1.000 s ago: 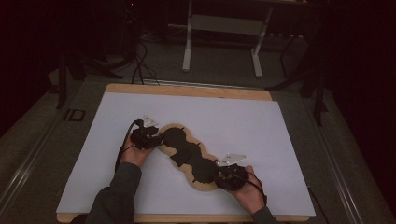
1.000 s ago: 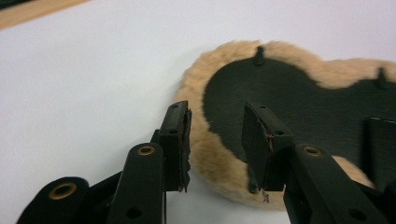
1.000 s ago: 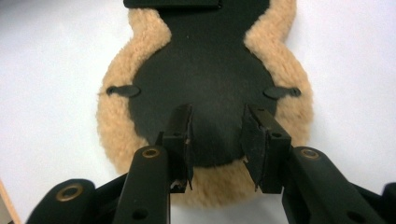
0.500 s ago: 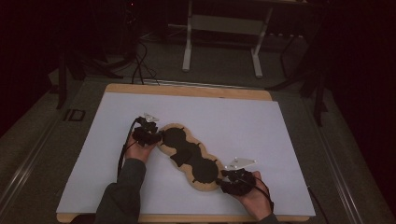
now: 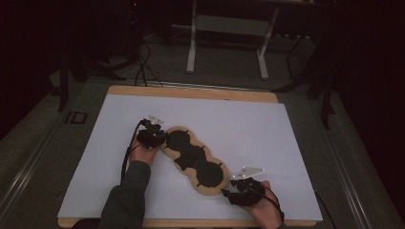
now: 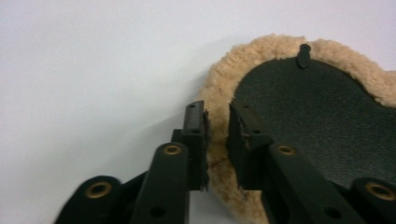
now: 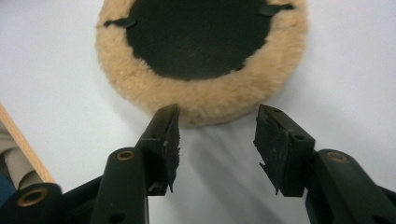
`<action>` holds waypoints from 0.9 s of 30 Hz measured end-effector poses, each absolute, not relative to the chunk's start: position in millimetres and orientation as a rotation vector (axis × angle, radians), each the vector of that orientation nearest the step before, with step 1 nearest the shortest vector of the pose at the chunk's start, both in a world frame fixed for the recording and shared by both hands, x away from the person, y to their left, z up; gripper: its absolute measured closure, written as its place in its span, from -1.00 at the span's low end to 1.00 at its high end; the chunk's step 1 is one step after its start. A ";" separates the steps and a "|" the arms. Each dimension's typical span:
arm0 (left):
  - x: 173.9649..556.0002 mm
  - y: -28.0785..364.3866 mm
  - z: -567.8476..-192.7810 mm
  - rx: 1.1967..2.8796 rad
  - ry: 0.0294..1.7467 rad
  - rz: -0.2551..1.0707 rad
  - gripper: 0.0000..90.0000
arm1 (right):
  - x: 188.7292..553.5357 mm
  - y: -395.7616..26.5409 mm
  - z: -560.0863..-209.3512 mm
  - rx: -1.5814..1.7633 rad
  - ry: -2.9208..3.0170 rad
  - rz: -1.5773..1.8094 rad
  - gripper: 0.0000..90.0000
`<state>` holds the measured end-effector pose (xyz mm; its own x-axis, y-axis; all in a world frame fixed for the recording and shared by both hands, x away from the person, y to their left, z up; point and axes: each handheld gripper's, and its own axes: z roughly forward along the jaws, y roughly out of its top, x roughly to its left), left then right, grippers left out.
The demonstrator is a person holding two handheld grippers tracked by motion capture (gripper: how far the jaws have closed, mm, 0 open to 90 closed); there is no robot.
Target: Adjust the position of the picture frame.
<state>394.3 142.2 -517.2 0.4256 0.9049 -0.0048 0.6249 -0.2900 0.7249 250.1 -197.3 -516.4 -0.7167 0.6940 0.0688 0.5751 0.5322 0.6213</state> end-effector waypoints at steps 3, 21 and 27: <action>396.6 144.7 -517.9 2.004 1.297 0.535 0.52 | 249.8 -194.8 -519.5 1.075 2.598 0.927 0.05; 393.1 139.6 -518.0 2.017 1.319 0.536 0.79 | 249.6 -188.9 -524.7 1.074 2.606 0.900 0.04; 384.2 141.4 -517.5 2.018 1.341 0.565 0.78 | 252.8 -193.0 -524.2 1.104 2.581 0.887 0.04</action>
<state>384.2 141.4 -517.5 0.3864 0.9223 0.0028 0.6464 -0.2730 0.7125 252.8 -193.0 -524.2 -0.7021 0.7102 0.0520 0.5922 0.5418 0.5965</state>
